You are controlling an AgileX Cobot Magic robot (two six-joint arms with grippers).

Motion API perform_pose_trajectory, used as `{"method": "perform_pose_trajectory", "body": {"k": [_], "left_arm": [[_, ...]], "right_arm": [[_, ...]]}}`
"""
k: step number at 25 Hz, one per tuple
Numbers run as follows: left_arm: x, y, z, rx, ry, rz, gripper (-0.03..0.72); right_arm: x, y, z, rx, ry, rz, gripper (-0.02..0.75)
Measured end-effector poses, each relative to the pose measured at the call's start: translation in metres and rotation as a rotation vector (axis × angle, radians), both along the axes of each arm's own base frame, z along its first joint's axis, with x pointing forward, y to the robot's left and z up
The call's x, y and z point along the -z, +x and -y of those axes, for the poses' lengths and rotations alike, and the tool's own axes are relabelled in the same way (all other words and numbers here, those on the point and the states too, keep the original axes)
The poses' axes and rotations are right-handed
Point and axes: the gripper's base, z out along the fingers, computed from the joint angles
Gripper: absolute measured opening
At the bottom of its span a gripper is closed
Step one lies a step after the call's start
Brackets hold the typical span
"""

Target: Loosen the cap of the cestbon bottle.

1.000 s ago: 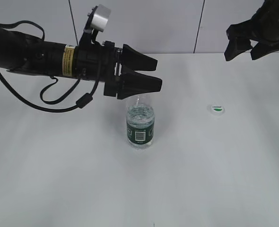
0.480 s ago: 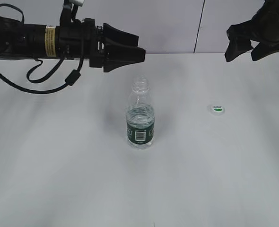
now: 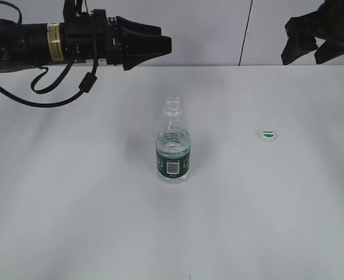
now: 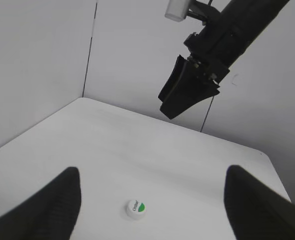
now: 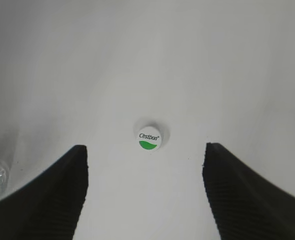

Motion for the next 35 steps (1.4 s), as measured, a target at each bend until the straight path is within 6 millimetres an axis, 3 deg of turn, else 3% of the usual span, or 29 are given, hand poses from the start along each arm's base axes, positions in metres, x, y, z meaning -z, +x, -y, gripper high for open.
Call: {"method": "perform_pose_trajectory", "body": {"k": [5, 10, 20, 25, 35], "left_arm": [[0.002, 0.004, -0.006, -0.039, 0.027, -0.016, 0.52], [0.011, 0.018, -0.019, -0.241, 0.222, -0.061, 0.517], [-0.001, 0.03, -0.048, -0.595, 0.49, -0.108, 0.517], [-0.009, 0.034, -0.063, -0.726, 0.521, -0.112, 0.515], [-0.013, 0.053, -0.146, -1.226, 0.504, -0.167, 0.512]], "right_arm": [[-0.004, -0.001, 0.0, 0.001, 0.002, 0.008, 0.545], [-0.005, -0.002, 0.0, 0.0, 0.002, 0.005, 0.545], [-0.005, -0.003, 0.0, 0.0, 0.002, 0.003, 0.545], [-0.005, -0.003, 0.0, -0.001, 0.002, -0.002, 0.545], [-0.01, -0.004, 0.0, -0.007, 0.002, -0.016, 0.545]]}}
